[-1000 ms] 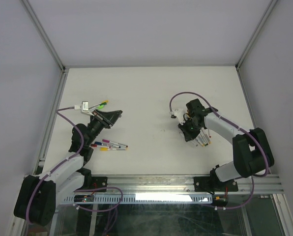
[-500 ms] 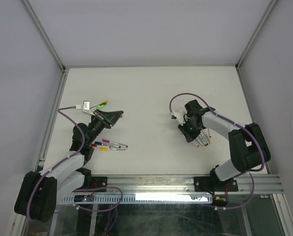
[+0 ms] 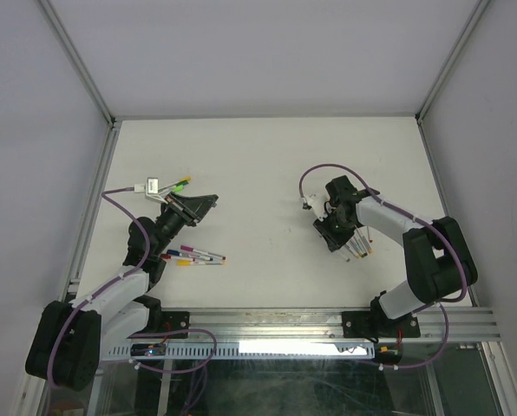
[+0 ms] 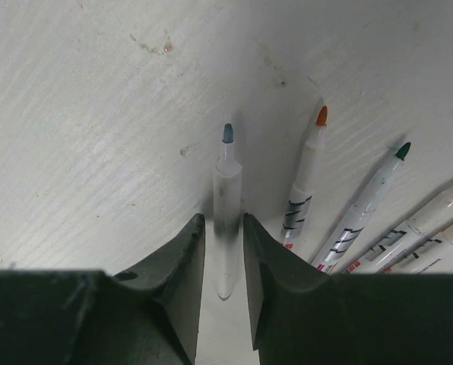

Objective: Open the pen caps
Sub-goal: Place the pen at the center of the board.

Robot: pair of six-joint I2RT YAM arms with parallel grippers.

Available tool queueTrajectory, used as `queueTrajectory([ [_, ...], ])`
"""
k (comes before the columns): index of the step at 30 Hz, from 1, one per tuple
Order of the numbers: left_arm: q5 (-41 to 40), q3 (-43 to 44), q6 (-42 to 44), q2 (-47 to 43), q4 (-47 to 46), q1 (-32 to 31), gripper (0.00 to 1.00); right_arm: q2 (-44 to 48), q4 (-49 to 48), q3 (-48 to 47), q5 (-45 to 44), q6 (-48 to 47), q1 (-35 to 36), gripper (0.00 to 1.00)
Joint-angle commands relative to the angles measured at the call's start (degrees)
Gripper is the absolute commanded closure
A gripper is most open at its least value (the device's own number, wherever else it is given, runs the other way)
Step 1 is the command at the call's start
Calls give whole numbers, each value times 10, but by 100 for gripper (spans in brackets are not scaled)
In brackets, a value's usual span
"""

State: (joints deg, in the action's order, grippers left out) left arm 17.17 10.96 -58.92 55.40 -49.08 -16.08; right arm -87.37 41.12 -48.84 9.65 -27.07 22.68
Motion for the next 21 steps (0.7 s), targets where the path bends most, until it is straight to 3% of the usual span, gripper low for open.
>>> queueTrajectory([
  [1,19,8,-1,4,-31,1,100,0,-12,-3,-7,3,-2,71],
  [8,8,15,2,17,-32,-17,100,20,-10,-6,9,1,-2,65],
  [21,-112,60,55,73,9,-148,100,58,-6,-9,36,-9,-3,60],
])
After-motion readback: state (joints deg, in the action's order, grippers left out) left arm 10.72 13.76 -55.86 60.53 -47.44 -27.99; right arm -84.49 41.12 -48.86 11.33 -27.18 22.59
